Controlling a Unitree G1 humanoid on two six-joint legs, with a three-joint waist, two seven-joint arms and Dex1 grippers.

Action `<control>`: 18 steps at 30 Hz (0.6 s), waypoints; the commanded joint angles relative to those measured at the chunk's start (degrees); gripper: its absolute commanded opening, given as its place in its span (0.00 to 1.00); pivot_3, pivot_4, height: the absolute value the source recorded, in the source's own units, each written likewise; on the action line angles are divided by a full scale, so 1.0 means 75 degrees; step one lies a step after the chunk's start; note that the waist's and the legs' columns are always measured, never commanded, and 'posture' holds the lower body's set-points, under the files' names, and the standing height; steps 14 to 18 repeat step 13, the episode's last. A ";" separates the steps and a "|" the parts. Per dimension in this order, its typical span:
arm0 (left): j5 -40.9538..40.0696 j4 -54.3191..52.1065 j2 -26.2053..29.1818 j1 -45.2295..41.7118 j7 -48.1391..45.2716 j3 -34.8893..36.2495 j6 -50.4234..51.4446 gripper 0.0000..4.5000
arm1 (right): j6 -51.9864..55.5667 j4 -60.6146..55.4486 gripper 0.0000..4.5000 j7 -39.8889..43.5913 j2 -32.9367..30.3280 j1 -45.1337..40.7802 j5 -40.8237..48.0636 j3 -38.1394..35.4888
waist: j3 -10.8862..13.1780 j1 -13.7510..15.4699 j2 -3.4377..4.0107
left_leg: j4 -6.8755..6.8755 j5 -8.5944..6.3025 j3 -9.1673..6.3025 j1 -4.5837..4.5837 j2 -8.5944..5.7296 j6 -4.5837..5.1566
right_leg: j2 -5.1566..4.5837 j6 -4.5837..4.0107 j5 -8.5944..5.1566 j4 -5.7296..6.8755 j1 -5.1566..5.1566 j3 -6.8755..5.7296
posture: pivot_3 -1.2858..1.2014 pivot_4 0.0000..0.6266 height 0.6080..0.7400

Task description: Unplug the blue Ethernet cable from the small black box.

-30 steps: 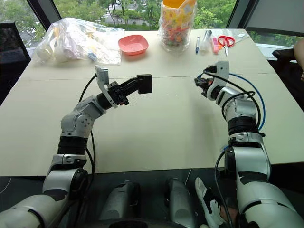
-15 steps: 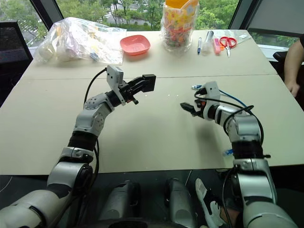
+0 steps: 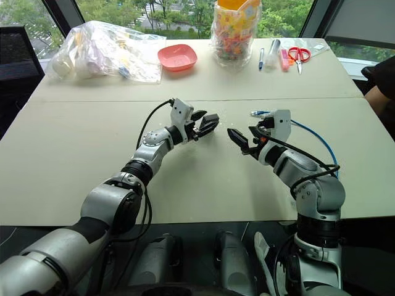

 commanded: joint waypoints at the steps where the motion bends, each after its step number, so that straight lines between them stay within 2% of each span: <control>1: -0.0376 -0.0839 0.0364 -0.0091 -0.0929 0.0247 0.0480 0.99 | -0.0251 -0.0598 0.98 0.0078 -0.0134 0.0128 0.0223 -0.0160 | 0.0000 -0.0013 0.0000 | 0.0002 0.0000 -0.0001 0.0000 0.0003 0.0000 | -0.0001 0.0000 0.0000 0.0000 0.0001 0.0000 | 0.52 0.24 1.00; 5: -0.1016 -0.3356 0.1163 0.0800 -0.1900 0.0237 0.2119 0.99 | -0.0380 -0.0837 0.98 0.0350 -0.0338 0.0387 0.0366 -0.0156 | 0.0000 -0.0093 0.0002 | 0.0001 0.0000 -0.0004 0.0002 0.0014 -0.0001 | 0.0002 -0.0004 -0.0001 0.0001 0.0000 0.0001 | 0.52 0.24 1.00; 9: -0.1763 -0.6188 0.2085 0.1911 -0.2006 0.0251 0.4307 0.99 | -0.0447 -0.0937 0.98 0.0582 -0.0519 0.0597 0.0535 -0.0196 | 0.0000 -0.0172 0.0003 | -0.0004 0.0000 -0.0006 0.0005 0.0014 0.0000 | 0.0004 -0.0007 -0.0003 0.0006 0.0002 0.0004 | 0.52 0.24 1.00; 12: -0.2116 -0.7691 0.2705 0.2724 -0.1854 0.0358 0.5472 0.99 | -0.0532 -0.1024 0.98 0.0810 -0.0751 0.0776 0.0608 -0.0205 | 0.0000 -0.0167 0.0003 | 0.0004 0.0001 -0.0004 0.0012 0.0011 0.0000 | 0.0001 -0.0005 -0.0002 0.0011 0.0010 0.0008 | 0.52 0.24 1.00; 13: -0.2236 -0.8087 0.2858 0.3007 -0.1717 0.0444 0.5802 0.99 | -0.0569 -0.1058 0.98 0.0912 -0.0853 0.0843 0.0610 -0.0182 | 0.0000 -0.0167 0.0003 | 0.0006 0.0001 -0.0004 0.0018 0.0011 0.0000 | 0.0001 -0.0005 -0.0002 0.0011 0.0015 0.0008 | 0.52 0.24 1.00; 18: -0.2236 -0.8087 0.2858 0.3007 -0.1717 0.0444 0.5802 0.99 | -0.0569 -0.1058 0.98 0.0912 -0.0853 0.0843 0.0610 -0.0182 | 0.0000 -0.0167 0.0003 | 0.0006 0.0001 -0.0004 0.0018 0.0011 0.0000 | 0.0001 -0.0005 -0.0002 0.0011 0.0015 0.0008 | 0.52 0.24 1.00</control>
